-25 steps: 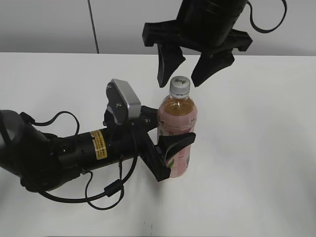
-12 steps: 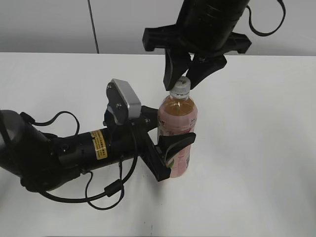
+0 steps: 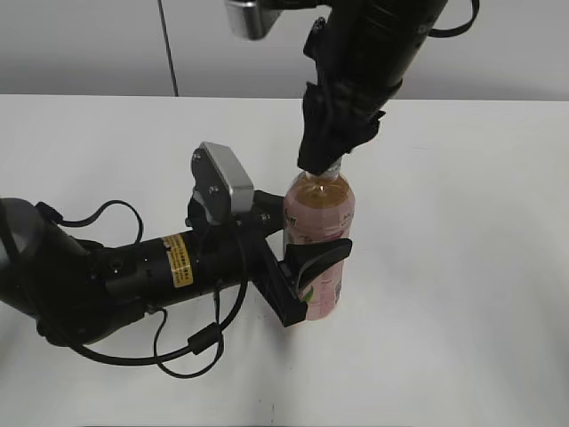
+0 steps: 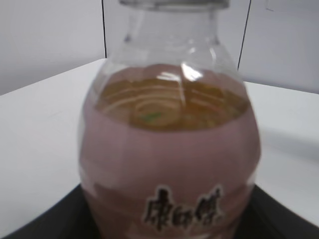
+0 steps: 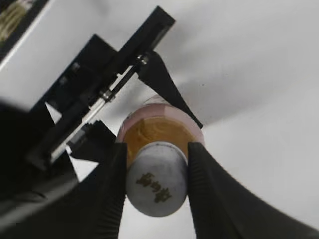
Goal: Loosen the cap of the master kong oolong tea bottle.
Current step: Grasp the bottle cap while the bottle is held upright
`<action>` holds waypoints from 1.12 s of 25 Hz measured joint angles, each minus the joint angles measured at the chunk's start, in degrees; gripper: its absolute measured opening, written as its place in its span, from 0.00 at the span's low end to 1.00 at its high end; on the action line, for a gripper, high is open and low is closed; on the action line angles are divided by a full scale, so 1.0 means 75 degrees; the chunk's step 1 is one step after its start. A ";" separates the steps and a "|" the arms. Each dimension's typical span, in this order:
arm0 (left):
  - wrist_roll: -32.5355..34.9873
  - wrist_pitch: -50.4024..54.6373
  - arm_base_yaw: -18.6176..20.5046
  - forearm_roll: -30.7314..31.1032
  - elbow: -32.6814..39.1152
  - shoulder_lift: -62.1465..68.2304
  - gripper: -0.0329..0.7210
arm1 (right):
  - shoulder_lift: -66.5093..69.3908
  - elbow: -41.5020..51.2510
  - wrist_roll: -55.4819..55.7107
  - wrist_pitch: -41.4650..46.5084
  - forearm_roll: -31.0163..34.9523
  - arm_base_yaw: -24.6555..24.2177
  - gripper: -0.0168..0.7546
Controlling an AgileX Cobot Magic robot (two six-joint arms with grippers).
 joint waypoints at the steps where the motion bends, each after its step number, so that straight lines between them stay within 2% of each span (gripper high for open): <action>1: 0.0000 0.0000 0.0000 0.0000 0.0000 0.0000 0.58 | 0.0000 0.0000 -0.1018 0.0000 0.0027 0.0000 0.39; 4: 0.0000 0.0000 0.0000 -0.0008 0.0000 0.0000 0.58 | -0.0009 0.0000 -0.3007 0.0031 0.0039 0.0000 0.39; 7: -0.0016 0.0000 0.0000 -0.0033 0.0000 0.0005 0.58 | -0.0009 0.0000 -0.3709 0.0037 0.0025 0.0000 0.39; 11: -0.0017 0.0000 0.0000 -0.0033 0.0000 0.0005 0.58 | -0.0009 0.0000 -0.3945 0.0037 0.0023 0.0000 0.39; 21: -0.0013 -0.0007 0.0000 -0.0026 0.0000 0.0005 0.58 | -0.0499 -0.0384 -0.3334 0.0060 0.0401 0.0000 0.38; 24: -0.0005 0.0001 0.0000 -0.0026 0.0000 0.0005 0.58 | -0.0625 -0.0406 -0.2764 0.0060 -0.0019 0.0000 0.38; 28: -0.0005 0.0001 0.0000 -0.0023 0.0000 0.0005 0.58 | -0.0625 -0.0389 -0.1551 0.0060 -0.1046 -0.0138 0.38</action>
